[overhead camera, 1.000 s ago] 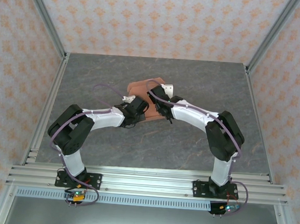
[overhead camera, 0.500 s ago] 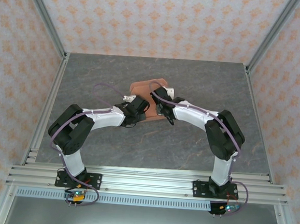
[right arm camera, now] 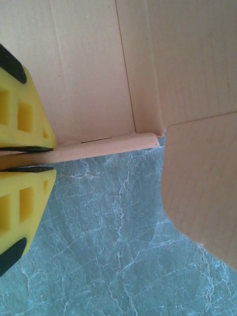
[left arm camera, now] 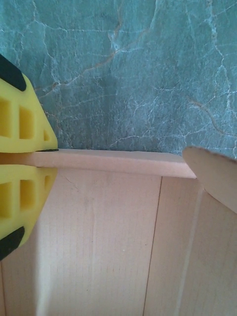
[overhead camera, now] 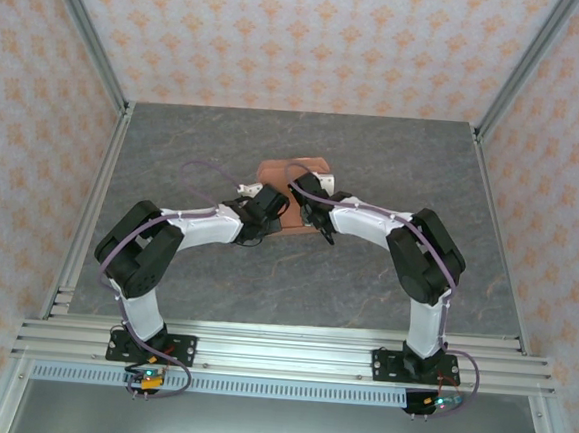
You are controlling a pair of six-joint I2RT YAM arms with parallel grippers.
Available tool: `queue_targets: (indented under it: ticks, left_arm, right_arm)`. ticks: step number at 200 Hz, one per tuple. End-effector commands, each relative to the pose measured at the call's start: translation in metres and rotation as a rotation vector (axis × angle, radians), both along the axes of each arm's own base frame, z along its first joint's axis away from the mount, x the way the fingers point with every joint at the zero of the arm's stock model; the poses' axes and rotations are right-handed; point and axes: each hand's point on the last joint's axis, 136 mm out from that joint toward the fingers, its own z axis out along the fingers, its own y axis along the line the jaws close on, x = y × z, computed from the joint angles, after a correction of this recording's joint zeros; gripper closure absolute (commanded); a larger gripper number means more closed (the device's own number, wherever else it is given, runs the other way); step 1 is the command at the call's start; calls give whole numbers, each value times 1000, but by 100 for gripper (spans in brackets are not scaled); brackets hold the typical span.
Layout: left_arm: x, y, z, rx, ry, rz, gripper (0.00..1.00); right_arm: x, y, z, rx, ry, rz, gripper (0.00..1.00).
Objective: Fold the paper box
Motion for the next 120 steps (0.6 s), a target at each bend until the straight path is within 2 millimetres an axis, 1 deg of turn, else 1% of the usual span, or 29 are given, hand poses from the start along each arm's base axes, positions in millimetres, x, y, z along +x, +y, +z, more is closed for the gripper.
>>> queue_targets:
  ticks: [1,22,37,70,109,120]
  left_arm:
    - [6,-4,13,1,-32,-5,100]
    - [6,-4,19,-9,-51,-10,100]
    - [6,-3,24,-7,-65,-17,100]
    - [4,-1,36,-11,-102,-36,87]
    - [1,2,49,-7,-134,-61,70]
    - [-1,3,53,-7,-144,-70,67]
  right_arm:
    - [-7,-13,-13,-42,19,-23,81]
    - [-5,-12,-6,-33,1,-19,78]
    - [-5,-10,3,-9,-20,-16,75]
    - [-6,-7,31,80,-83,-17,69]
    - [-14,-10,65,173,-156,-4,58]
    - [-16,-13,72,196,-164,-1,57]
